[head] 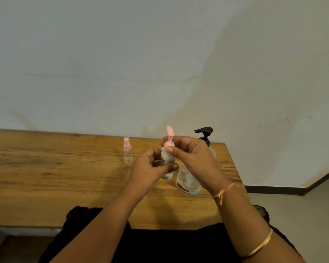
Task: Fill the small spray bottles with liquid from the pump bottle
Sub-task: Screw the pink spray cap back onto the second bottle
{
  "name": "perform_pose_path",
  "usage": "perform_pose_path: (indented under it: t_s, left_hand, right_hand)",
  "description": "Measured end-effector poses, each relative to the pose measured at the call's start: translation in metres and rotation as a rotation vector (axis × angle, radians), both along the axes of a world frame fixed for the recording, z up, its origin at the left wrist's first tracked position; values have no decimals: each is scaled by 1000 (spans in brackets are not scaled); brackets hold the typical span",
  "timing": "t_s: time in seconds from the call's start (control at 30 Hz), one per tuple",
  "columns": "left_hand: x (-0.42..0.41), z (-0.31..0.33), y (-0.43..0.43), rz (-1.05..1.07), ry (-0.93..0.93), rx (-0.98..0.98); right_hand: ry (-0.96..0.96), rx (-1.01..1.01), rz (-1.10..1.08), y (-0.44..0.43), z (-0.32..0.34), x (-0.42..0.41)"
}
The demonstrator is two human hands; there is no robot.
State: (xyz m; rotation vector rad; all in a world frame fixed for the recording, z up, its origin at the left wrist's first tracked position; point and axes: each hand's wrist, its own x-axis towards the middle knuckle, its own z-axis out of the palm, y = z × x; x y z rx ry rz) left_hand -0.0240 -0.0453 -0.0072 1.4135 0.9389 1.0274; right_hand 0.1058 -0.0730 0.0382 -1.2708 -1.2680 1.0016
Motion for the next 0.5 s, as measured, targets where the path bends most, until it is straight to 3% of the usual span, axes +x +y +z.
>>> perform_pose_path:
  t_s: [0.13, 0.33, 0.5]
  left_hand:
    - [0, 2, -1, -25, -39, -26]
    - [-2, 6, -4, -168, -153, -104]
    - [2, 6, -5, -126, -118, -74]
  right_hand:
    - [-1, 30, -50, 1, 0, -3]
    - [107, 6, 181, -7, 8, 6]
    - [50, -3, 5, -1, 2, -4]
